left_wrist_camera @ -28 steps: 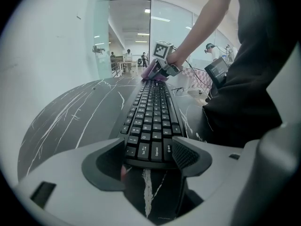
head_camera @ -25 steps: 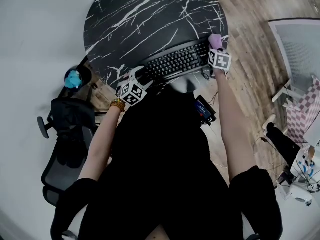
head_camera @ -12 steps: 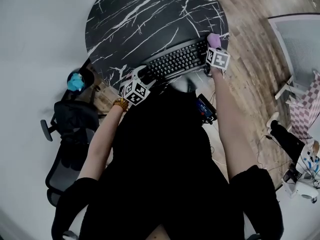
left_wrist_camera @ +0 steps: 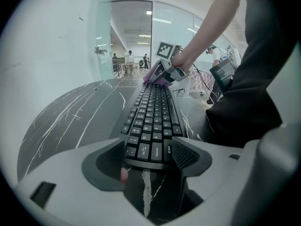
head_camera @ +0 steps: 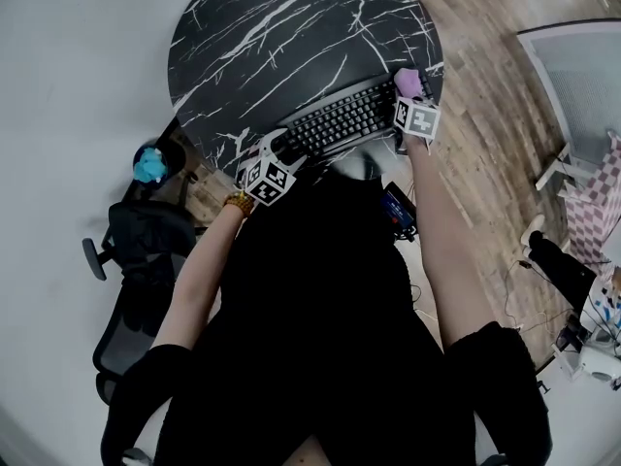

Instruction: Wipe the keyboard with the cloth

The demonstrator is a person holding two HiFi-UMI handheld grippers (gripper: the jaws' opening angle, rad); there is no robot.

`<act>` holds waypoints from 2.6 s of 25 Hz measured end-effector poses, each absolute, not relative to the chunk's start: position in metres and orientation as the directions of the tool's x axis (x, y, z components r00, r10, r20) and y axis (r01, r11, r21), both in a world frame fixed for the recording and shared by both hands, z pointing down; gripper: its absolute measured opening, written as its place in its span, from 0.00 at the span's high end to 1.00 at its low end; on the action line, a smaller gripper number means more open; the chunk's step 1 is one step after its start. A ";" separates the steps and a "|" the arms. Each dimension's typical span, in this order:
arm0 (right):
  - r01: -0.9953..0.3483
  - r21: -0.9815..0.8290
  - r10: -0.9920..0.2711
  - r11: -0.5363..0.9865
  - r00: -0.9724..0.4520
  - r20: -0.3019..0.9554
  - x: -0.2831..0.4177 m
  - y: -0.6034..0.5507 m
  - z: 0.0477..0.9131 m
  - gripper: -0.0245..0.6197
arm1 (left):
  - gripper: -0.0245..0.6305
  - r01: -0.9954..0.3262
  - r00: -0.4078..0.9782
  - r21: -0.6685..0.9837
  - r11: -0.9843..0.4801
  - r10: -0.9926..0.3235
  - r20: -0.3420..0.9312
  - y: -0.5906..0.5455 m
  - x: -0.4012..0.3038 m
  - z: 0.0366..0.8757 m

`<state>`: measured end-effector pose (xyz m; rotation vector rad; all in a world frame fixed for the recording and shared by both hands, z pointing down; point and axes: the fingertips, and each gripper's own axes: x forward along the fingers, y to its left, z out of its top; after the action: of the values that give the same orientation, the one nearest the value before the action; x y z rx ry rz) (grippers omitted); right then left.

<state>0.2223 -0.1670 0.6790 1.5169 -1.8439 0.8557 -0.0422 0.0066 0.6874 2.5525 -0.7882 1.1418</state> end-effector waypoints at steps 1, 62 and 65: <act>-0.983 -0.110 -0.597 0.147 -0.177 0.782 0.219 -0.165 0.679 0.84 | 0.50 -0.562 0.552 -0.005 -0.827 -0.379 0.743 0.007 -0.042 0.687; -0.946 -0.141 -0.559 0.292 -0.288 0.778 0.097 -0.106 0.686 0.84 | 0.50 -0.567 0.597 0.028 -0.823 -0.388 0.702 0.006 -0.043 0.685; -0.941 -0.137 -0.557 0.310 -0.297 0.776 0.091 -0.103 0.684 0.84 | 0.50 -0.568 0.596 0.026 -0.823 -0.389 0.702 0.006 -0.043 0.685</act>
<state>0.0910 -0.1033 0.6836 1.3237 -1.9640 0.8021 -0.0425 0.0057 0.6850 2.5787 -0.7882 1.0457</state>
